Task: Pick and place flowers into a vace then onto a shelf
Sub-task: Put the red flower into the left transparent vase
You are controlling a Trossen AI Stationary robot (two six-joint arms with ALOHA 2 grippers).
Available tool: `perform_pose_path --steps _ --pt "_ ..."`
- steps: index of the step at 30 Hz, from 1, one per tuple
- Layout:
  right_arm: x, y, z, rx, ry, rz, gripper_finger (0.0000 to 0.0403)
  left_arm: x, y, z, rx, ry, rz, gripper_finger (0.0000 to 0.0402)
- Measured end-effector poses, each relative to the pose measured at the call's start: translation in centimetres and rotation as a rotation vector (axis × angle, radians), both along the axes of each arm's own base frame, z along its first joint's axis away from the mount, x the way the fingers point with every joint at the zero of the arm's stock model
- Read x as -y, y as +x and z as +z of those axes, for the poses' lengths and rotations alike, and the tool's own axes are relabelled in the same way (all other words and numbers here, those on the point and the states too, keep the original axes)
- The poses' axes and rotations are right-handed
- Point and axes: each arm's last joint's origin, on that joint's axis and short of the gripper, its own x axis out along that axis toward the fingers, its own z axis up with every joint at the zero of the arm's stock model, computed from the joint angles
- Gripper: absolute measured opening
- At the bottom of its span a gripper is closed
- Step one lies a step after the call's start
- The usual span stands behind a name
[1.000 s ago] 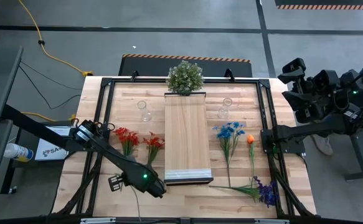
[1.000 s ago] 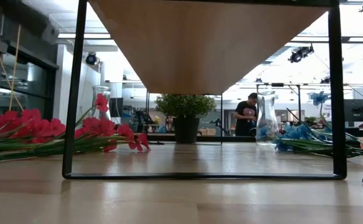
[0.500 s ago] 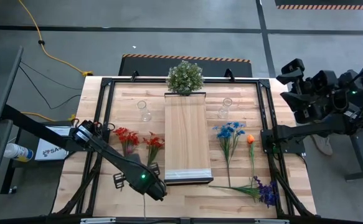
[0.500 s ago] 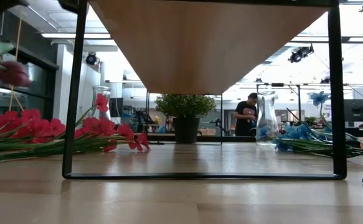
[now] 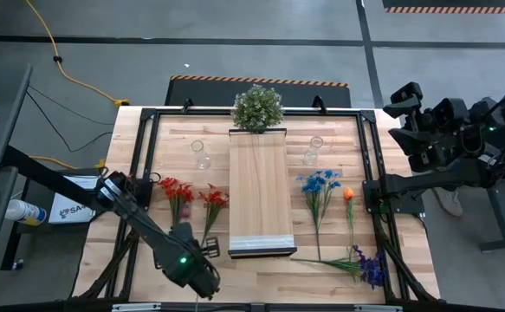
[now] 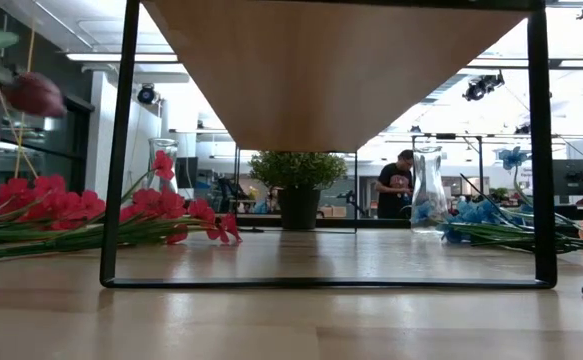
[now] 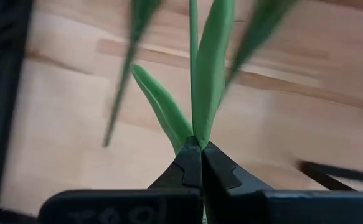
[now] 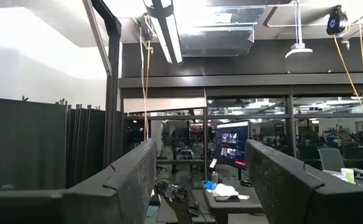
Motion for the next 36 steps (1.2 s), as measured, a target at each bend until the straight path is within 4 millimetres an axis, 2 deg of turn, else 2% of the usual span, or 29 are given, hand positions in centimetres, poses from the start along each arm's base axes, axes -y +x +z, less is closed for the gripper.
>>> perform_pose_path --steps 11,24,36 --pt "0.1 0.2 -0.2 -0.022 0.022 -0.024 0.0236 -0.3 0.3 0.8 0.148 0.136 -0.066 0.0025" --pt "0.1 0.3 -0.4 -0.042 0.023 -0.025 0.0236 -1.1 -1.8 4.6 0.329 0.19 -0.167 0.0025" --pt "0.1 0.3 -0.4 -0.044 0.023 -0.025 0.0236 -3.2 -2.9 8.2 0.521 0.392 -0.32 0.0025"
